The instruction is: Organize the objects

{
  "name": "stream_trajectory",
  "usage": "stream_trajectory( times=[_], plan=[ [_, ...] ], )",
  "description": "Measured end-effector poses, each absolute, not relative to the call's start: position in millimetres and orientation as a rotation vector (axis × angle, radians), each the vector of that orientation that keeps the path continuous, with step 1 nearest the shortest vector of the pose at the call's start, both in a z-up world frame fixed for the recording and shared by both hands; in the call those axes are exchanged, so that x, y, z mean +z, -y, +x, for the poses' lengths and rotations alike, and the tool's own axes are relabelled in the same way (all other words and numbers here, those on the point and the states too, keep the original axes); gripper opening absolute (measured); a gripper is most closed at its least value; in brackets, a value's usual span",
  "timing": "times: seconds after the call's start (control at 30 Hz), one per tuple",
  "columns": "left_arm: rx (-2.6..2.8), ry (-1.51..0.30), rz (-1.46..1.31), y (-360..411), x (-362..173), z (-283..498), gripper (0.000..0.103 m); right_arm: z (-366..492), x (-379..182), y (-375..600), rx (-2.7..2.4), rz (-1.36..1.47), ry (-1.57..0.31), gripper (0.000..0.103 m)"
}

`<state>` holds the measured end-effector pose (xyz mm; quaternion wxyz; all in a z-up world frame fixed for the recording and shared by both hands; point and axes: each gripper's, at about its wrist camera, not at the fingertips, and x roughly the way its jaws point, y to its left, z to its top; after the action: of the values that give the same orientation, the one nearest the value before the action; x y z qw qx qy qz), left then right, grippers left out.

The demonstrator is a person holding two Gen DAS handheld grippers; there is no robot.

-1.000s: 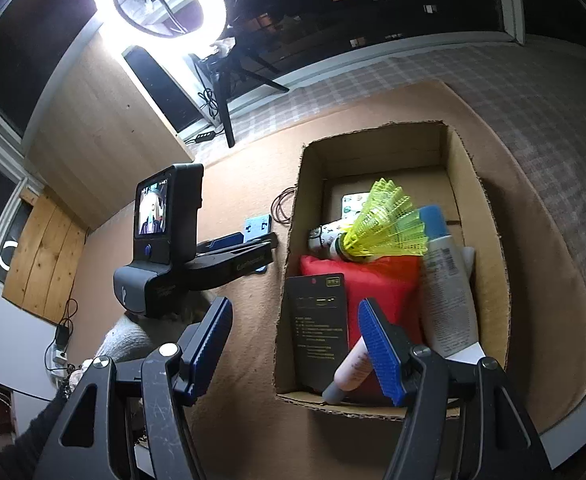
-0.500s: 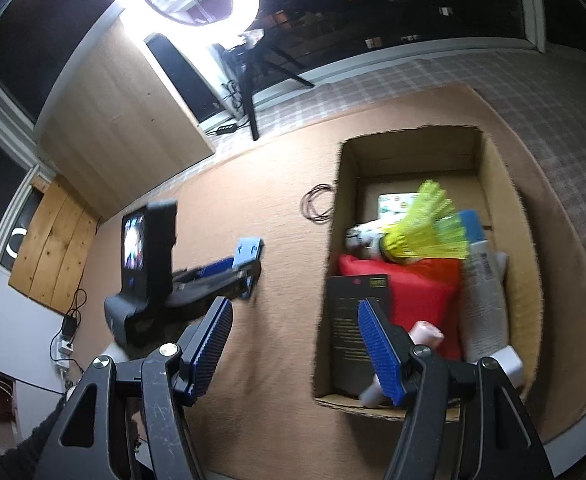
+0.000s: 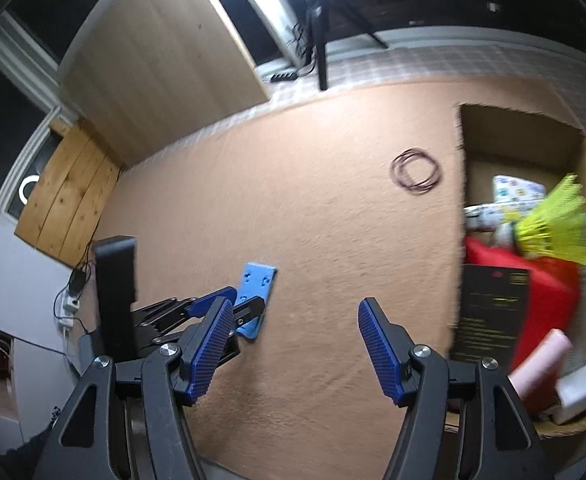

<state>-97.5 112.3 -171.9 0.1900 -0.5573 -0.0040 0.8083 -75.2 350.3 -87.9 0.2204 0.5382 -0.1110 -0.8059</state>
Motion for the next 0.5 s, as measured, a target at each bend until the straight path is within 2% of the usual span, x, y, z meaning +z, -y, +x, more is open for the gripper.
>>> stream_trajectory(
  times=[0.17, 0.33, 0.5],
  plan=[
    [2.266, 0.016, -1.559, -91.3, -168.9, -91.6, 0.047, -80.7, -102.9, -327.2, -2.196, 1.508, 0.292, 0.062],
    [2.248, 0.024, -1.548, -82.3, -169.4, -91.7, 0.059, -83.0, -118.3, -309.6, -2.196, 1.504, 0.266, 0.062],
    [2.209, 0.029, -1.556, -76.5, -173.4, -93.2, 0.062, -85.5, -132.8, -300.5, -2.185, 1.527, 0.266, 0.062]
  ],
)
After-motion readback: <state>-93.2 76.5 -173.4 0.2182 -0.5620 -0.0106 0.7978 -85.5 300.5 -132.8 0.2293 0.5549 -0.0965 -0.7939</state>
